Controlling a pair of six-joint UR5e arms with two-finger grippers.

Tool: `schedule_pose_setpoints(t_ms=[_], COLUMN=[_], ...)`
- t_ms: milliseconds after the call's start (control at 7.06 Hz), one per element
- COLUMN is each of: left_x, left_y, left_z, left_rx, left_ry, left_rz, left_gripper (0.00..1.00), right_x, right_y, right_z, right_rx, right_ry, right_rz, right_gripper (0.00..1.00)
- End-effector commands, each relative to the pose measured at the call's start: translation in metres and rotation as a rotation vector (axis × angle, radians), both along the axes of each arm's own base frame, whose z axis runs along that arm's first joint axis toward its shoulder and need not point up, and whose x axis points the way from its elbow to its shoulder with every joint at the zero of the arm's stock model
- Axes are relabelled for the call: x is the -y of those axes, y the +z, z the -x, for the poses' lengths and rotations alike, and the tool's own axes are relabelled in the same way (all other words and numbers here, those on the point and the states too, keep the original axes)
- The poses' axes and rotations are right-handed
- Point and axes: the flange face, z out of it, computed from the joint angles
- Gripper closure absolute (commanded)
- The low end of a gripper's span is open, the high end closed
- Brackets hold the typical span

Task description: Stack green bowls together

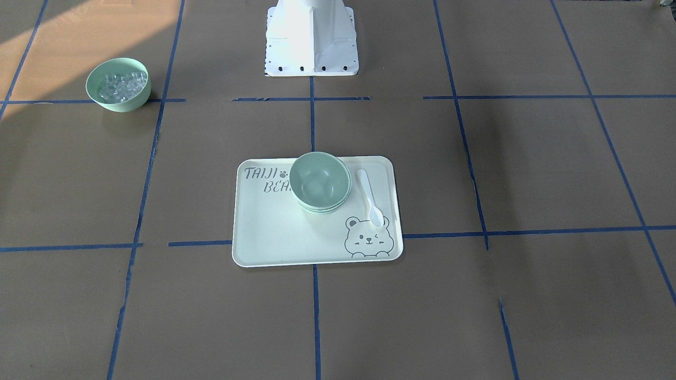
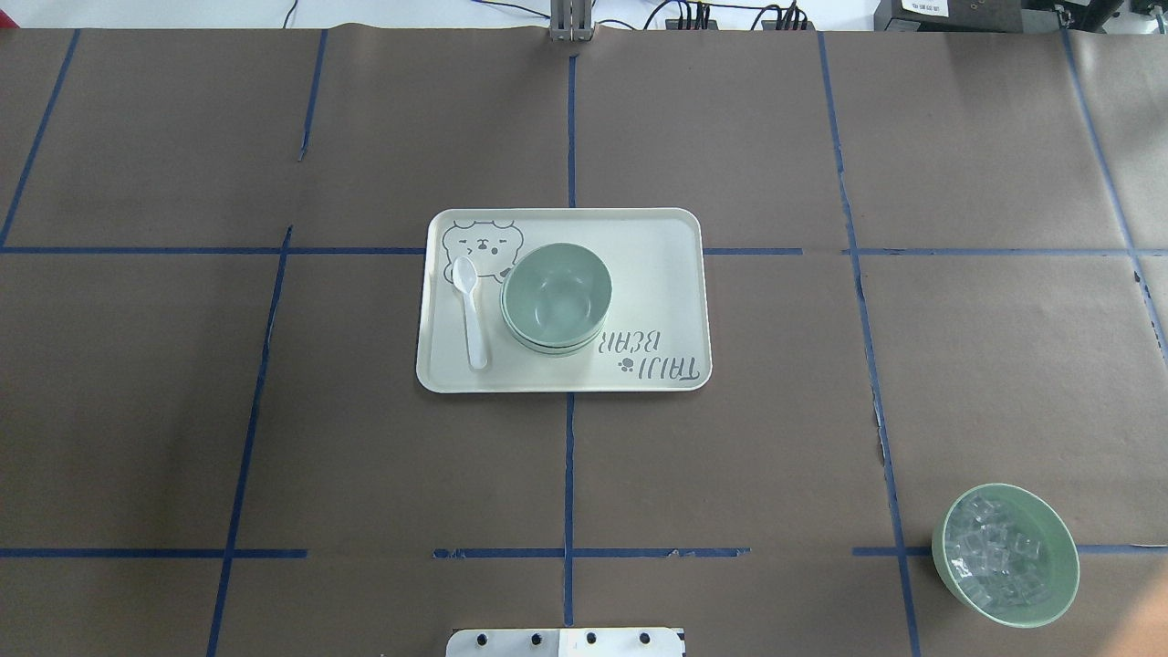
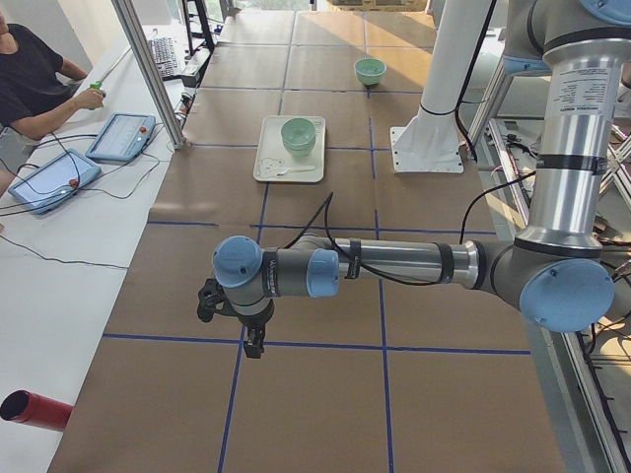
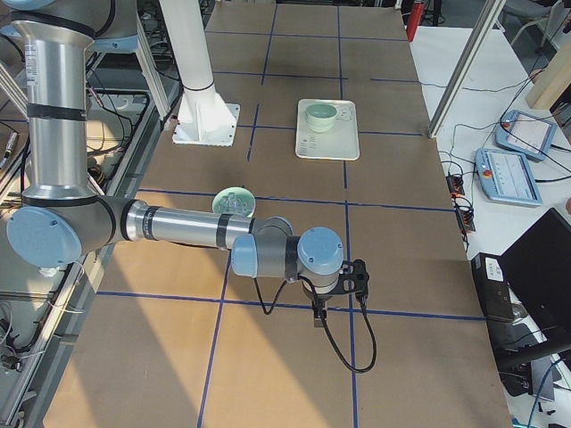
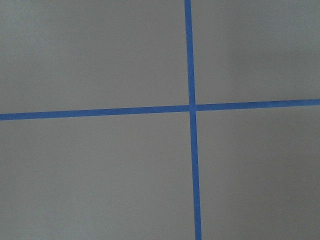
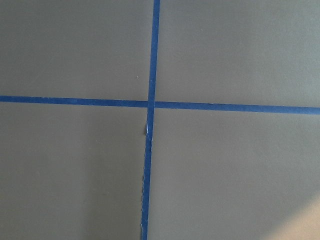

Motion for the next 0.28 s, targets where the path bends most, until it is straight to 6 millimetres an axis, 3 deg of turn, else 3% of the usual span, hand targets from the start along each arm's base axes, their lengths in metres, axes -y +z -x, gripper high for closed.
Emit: schedule_pose_setpoints(t_ms=[0, 142], left_x=[0.0002, 0.0002], left_y=[-0.0002, -0.0002], left_z=[0.0000, 0.0000], left_rx=[0.000, 0.000], left_ry=[0.000, 0.000], left_rz=[-0.001, -0.001], left_gripper=[0.00, 0.00], right_x=[0.0000, 0.0002], right_y=[-0.0001, -0.0008], right_z=[0.0000, 0.0000], right_rx=[0.000, 0.000], right_ry=[0.000, -0.001], right_rz=[0.000, -0.003], right_gripper=[0.00, 0.00])
